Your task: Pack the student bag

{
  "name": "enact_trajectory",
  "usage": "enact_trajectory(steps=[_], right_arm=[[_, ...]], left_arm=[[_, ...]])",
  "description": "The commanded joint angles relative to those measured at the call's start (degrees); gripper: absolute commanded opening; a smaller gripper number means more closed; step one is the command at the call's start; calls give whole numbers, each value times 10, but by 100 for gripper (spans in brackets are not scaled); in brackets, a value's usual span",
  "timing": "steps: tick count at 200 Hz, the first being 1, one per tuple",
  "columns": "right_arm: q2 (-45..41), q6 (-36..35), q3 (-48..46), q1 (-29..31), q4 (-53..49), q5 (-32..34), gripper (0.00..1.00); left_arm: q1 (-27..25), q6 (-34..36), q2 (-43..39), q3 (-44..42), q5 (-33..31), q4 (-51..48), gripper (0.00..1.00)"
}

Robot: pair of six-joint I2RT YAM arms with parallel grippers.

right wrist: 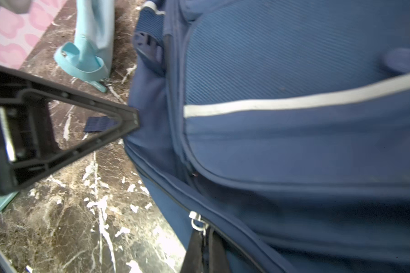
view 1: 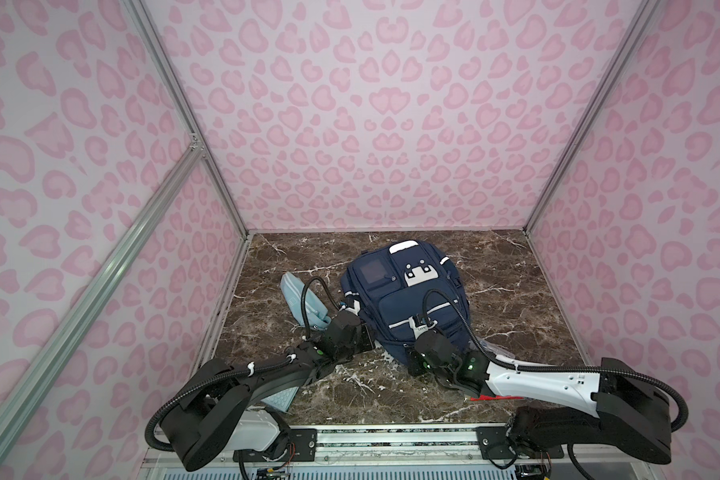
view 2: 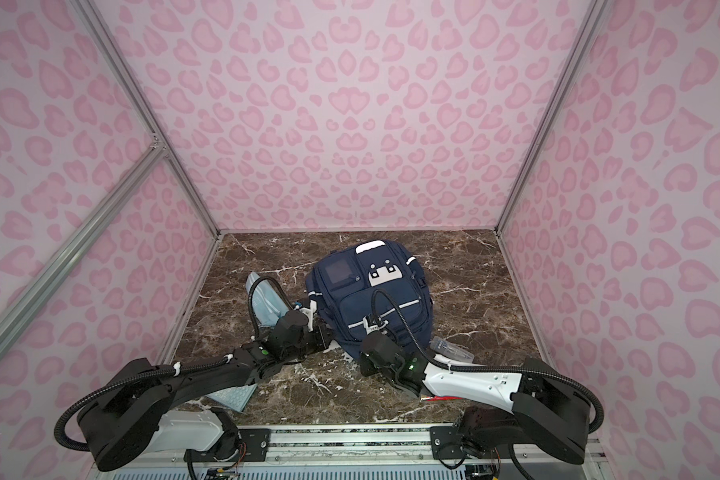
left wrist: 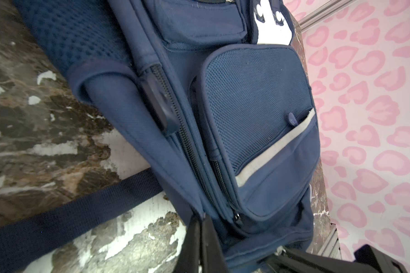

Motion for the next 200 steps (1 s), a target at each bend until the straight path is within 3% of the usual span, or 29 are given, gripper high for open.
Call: enact_trajectory(steps=[1, 60, 85, 104, 125, 130, 140, 153, 163, 178, 200], right_arm=[[-24, 16, 1, -9, -123, 32, 0], [-102, -3, -20, -144, -226, 12, 0], [-127, -26, -43, -204, -201, -7, 0], [-133, -55, -44, -214, -167, -57, 0], [-121, -43, -36, -193, -113, -141, 0], [-118, -38, -34, -180, -104, -144, 0], [-109, -31, -25, -155, -94, -132, 0], [-96, -20, -10, -128, -88, -113, 0], [-84, -14, -5, -117, -75, -111, 0], [-60, -14, 0, -103, -49, -113, 0], [-21, -22, 12, -83, -45, -105, 0]], left_arm=[[8, 17, -4, 7, -29, -9, 3], [58, 59, 1, 48, -14, -37, 3], [76, 73, 16, 72, -10, -57, 3], [105, 87, 44, 94, -29, -64, 3], [109, 102, 55, 123, -40, -87, 28], [108, 101, 45, 119, -38, -83, 34], [101, 99, 21, 112, -47, -90, 59], [92, 102, -23, 108, -72, -132, 75], [90, 101, -70, 101, -84, -169, 78], [85, 81, -154, 73, -72, -213, 76], [70, -13, -245, -10, 39, -147, 71]])
